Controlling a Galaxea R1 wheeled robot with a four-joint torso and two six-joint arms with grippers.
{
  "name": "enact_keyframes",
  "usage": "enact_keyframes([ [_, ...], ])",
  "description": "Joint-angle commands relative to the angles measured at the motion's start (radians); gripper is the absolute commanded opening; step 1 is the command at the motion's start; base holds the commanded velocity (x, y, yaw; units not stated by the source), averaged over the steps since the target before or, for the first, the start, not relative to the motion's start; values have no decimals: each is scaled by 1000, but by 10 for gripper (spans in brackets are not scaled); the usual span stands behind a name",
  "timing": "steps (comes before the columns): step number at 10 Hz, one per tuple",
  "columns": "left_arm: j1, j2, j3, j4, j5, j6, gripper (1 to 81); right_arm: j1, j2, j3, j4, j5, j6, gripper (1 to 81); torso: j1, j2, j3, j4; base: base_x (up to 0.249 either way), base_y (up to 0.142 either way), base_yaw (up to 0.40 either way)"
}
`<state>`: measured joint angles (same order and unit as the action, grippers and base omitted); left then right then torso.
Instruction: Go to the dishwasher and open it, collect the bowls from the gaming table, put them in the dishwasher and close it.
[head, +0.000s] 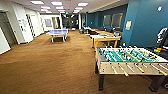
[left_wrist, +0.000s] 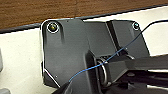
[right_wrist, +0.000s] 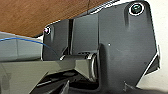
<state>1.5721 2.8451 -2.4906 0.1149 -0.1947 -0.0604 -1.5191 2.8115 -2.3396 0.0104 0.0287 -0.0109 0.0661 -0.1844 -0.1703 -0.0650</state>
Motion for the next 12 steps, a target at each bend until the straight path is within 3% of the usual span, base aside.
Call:
enact_keyframes([
  [1, -36, -7, -7, 2, 47, -4, 811, 41, -8, 8, -13, -56, -4, 811, 0, 0, 0, 0, 0, 0, 137],
  [9, -37, 34, -93, -4, 50, -9, 811, 43, 2, -9, -17, -56, -4, 811, 0, 0, 0, 0, 0, 0, -9],
  [12, -37, 41, -93, -1, 55, -9, 811, 43, 4, -13, -15, -56, -4, 811, 0, 0, 0, 0, 0, -208, 0],
])
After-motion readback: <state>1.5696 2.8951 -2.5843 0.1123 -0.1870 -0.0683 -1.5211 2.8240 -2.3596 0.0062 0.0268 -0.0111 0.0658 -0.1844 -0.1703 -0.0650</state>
